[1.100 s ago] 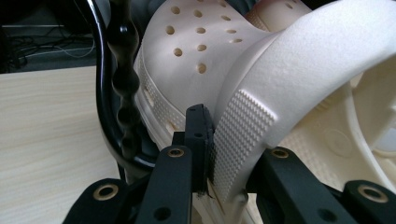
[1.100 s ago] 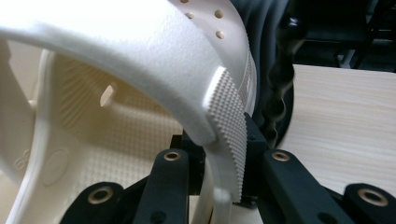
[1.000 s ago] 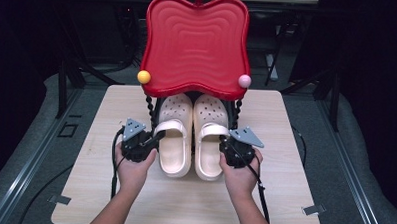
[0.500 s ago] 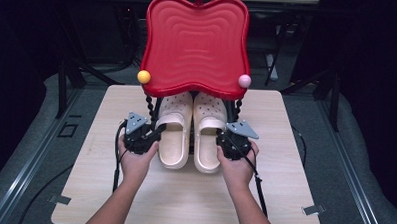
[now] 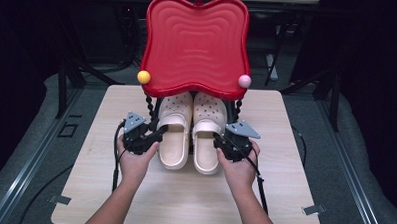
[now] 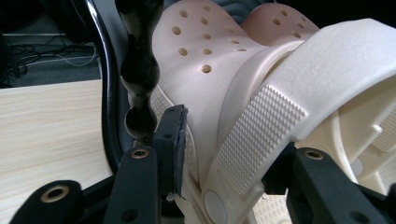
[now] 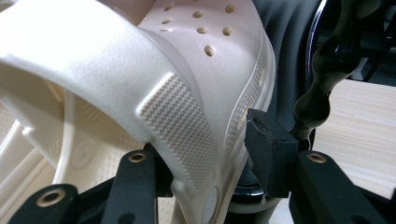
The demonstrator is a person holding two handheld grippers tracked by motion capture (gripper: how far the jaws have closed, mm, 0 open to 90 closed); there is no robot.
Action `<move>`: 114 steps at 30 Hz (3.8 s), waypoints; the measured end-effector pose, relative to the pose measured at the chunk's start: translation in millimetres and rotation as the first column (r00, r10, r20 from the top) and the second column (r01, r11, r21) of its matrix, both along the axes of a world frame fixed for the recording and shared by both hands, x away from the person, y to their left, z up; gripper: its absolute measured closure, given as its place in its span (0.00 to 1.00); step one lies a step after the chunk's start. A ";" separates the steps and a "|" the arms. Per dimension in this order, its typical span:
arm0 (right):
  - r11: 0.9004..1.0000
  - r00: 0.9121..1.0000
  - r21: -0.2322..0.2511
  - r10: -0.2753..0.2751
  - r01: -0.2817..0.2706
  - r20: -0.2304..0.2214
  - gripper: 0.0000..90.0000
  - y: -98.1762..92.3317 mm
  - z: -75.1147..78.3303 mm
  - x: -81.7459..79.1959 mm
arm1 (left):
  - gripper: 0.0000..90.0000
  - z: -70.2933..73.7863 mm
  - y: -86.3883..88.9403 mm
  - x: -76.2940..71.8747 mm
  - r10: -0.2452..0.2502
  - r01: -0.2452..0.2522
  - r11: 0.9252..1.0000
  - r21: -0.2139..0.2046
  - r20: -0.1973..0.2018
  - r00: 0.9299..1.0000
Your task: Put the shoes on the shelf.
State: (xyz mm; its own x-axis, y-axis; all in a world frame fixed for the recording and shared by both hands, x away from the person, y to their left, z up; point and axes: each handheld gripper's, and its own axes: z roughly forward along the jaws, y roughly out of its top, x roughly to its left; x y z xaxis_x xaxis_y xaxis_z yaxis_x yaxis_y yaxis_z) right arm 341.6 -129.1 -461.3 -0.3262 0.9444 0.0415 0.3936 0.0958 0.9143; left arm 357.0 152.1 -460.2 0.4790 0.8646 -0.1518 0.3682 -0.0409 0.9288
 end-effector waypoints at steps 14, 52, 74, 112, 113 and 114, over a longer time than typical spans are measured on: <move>0.998 0.999 -0.023 0.051 -0.050 0.011 0.56 -3.6 7.9 -4.6 | 0.52 9.0 4.2 -6.6 -0.007 0.008 1.000 -0.019 0.023 1.000; 0.993 0.994 0.058 0.103 -0.104 0.026 0.56 -16.6 33.2 -3.6 | 0.52 22.0 5.2 -7.9 -0.042 0.042 0.999 -0.007 0.000 0.999; 0.993 0.995 0.075 0.094 -0.091 -0.033 0.80 -11.7 16.7 0.8 | 0.84 7.5 3.0 -11.2 -0.033 0.035 0.999 0.036 -0.032 0.999; 0.995 0.992 0.029 0.092 -0.095 0.085 0.64 -5.4 24.9 -18.8 | 0.71 12.6 12.3 -26.6 -0.046 0.046 0.999 -0.005 0.017 0.999; 0.995 0.992 0.029 0.092 -0.095 0.085 0.64 -5.4 24.9 -18.8 | 0.71 12.6 12.3 -26.6 -0.046 0.046 0.999 -0.005 0.017 0.999; 0.993 0.990 0.030 0.111 -0.114 0.086 0.65 -6.3 24.3 -27.8 | 0.71 11.2 14.5 -34.3 -0.059 0.059 0.998 -0.006 0.010 0.998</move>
